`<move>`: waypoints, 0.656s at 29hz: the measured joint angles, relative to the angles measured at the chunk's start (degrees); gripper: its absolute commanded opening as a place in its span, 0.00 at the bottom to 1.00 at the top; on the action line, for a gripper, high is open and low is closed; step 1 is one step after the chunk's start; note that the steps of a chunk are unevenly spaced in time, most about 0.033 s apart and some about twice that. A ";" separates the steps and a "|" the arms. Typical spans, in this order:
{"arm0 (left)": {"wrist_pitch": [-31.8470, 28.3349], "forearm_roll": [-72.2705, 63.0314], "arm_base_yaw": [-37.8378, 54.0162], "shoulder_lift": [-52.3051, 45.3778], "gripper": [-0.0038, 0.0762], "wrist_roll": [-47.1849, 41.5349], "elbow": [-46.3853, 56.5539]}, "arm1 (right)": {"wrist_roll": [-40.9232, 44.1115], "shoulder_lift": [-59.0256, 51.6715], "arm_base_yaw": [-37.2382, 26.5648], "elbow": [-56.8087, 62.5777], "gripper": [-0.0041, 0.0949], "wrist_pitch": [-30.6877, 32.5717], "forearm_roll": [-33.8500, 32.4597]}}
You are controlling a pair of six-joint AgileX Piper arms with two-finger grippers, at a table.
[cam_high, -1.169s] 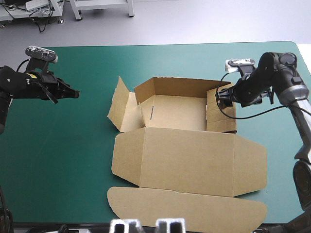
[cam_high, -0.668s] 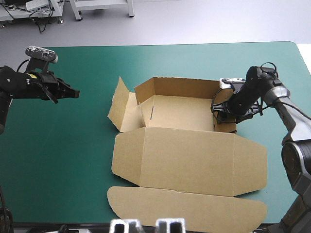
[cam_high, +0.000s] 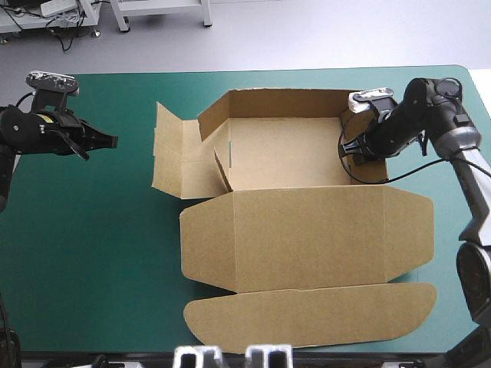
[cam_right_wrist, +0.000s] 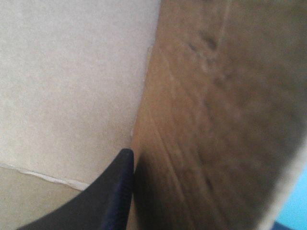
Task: Fold the box
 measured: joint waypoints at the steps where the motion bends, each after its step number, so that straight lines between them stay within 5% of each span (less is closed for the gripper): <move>1: 0.00 0.77 0.00 0.24 0.06 -0.42 0.00 | -0.47 -1.75 -0.29 -0.21 0.02 0.37 0.40; 11: 0.69 -3.73 3.27 8.10 0.06 -0.70 0.00 | -3.82 -8.85 -3.19 -0.28 0.02 1.22 3.75; 19: 9.54 -26.96 4.92 16.98 0.06 15.43 0.00 | -6.47 -9.48 -3.32 -0.28 0.02 1.34 8.76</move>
